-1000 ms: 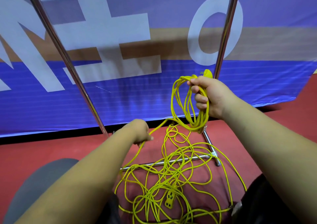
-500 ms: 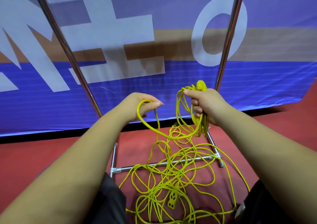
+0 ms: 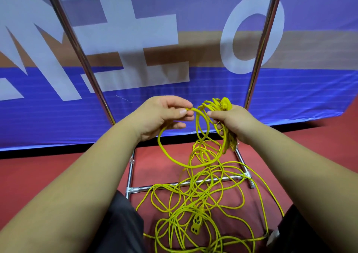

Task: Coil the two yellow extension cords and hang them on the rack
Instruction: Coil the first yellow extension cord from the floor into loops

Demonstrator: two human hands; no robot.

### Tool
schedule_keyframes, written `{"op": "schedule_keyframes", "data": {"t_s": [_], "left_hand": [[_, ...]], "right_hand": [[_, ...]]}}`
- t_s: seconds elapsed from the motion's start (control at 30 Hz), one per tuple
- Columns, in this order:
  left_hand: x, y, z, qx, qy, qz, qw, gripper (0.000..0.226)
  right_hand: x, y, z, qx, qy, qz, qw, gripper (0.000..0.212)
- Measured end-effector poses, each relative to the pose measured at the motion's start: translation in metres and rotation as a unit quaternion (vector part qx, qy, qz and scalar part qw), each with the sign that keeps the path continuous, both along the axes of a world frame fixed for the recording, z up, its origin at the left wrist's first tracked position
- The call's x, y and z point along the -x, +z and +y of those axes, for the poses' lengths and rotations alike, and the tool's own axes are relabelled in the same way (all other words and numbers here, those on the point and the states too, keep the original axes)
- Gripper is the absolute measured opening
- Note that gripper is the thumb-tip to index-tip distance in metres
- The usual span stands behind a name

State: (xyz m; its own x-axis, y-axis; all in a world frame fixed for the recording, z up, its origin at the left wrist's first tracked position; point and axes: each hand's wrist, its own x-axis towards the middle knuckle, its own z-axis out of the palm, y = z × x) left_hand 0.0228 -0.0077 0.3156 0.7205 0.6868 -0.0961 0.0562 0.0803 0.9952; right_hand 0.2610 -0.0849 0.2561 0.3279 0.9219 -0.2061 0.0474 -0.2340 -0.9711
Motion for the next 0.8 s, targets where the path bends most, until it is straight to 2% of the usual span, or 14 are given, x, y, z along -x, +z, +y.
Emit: {"op": "schedule_keyframes", "data": {"t_s": [0.1, 0.17, 0.23, 0.4, 0.57, 0.67, 0.8], "left_hand": [[0.0, 0.005, 0.002, 0.01, 0.028, -0.1, 0.995, 0.023], [0.001, 0.005, 0.006, 0.044, 0.046, -0.152, 0.986, 0.024], [0.001, 0.0, 0.01, 0.06, 0.074, -0.158, 0.983, 0.023], [0.001, -0.019, 0.028, 0.047, 0.155, -0.09, 0.983, 0.023], [0.0, -0.03, 0.037, 0.045, 0.193, -0.058, 0.978, 0.022], [0.0, -0.034, 0.039, 0.022, 0.203, -0.011, 0.979, 0.022], [0.008, -0.042, 0.048, -0.082, 0.202, 0.107, 0.97, 0.015]], "right_hand": [[0.004, -0.002, -0.001, 0.002, 0.02, 0.024, 1.0, 0.008], [0.008, -0.002, -0.002, 0.008, 0.067, 0.061, 0.996, 0.011], [0.017, 0.001, -0.005, 0.021, 0.113, 0.117, 0.986, 0.014], [0.031, 0.007, -0.007, 0.044, 0.141, 0.179, 0.973, 0.021], [0.036, 0.005, -0.008, 0.021, 0.2, 0.211, 0.957, 0.039], [0.039, 0.002, -0.006, -0.004, 0.222, 0.214, 0.951, 0.025], [0.041, 0.004, -0.004, -0.014, 0.196, 0.252, 0.948, 0.012]]}}
